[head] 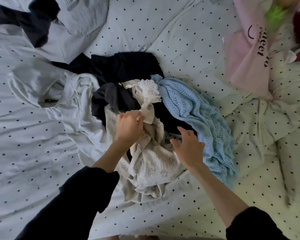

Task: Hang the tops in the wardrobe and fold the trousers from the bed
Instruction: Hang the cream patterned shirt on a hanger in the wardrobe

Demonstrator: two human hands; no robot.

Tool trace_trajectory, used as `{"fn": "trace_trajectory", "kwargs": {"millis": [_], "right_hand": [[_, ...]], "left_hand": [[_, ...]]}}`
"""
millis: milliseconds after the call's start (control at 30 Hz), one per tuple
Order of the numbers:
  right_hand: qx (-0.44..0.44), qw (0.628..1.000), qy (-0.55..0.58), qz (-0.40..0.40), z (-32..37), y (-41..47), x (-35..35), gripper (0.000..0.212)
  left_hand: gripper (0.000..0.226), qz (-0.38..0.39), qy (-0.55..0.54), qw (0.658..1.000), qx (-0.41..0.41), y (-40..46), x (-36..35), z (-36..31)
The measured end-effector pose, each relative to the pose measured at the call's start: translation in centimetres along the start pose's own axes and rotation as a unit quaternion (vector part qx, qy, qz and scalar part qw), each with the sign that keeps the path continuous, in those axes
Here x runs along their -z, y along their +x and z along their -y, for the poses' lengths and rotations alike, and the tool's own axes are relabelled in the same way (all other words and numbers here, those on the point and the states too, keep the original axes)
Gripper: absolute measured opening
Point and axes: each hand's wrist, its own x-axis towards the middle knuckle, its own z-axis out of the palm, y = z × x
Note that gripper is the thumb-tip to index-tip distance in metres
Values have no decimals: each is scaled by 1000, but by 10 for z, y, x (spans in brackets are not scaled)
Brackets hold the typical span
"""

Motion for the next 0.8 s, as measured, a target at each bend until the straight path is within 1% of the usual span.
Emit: {"fn": "trace_trajectory", "kwargs": {"millis": [33, 67, 100, 167, 233, 400, 533, 600, 633, 700, 733, 800], "right_hand": [[33, 999, 17, -14, 5, 2, 9, 52], [66, 997, 30, -26, 12, 3, 18, 53], [101, 994, 37, -36, 22, 4, 30, 54], [166, 985, 24, -41, 42, 7, 48, 59], [234, 971, -18, -39, 71, 6, 64, 62], [331, 940, -81, -19, 143, 5, 74, 62], [370, 921, -120, 22, 194, 2, 52, 66], [363, 921, -134, 37, 212, 2, 37, 64], [356, 923, -142, 48, 219, 2, 29, 62], [348, 921, -159, 70, 230, 1, 13, 57], [351, 919, -163, 72, 237, 0, 5, 55], [381, 909, -160, 57, 255, -4, -12, 53]], "left_hand": [[14, -9, -62, 998, 12, -2, 14, -2], [17, -5, -112, 993, 31, -3, 29, -5], [22, 5, -142, 989, 49, -5, 47, -8], [26, 33, -159, 984, 71, -10, 76, -13], [27, 32, -176, 981, 78, -20, 113, -16], [26, 18, -221, 970, 100, -40, 196, -6], [26, 0, -250, 957, 144, -59, 237, 23], [34, -40, -263, 948, 178, -75, 249, 45], [34, -67, -264, 942, 198, -85, 253, 59], [24, -112, -254, 932, 234, -105, 257, 86], [22, -126, -251, 928, 244, -114, 258, 100], [25, -133, -257, 922, 258, -128, 257, 126]]}}
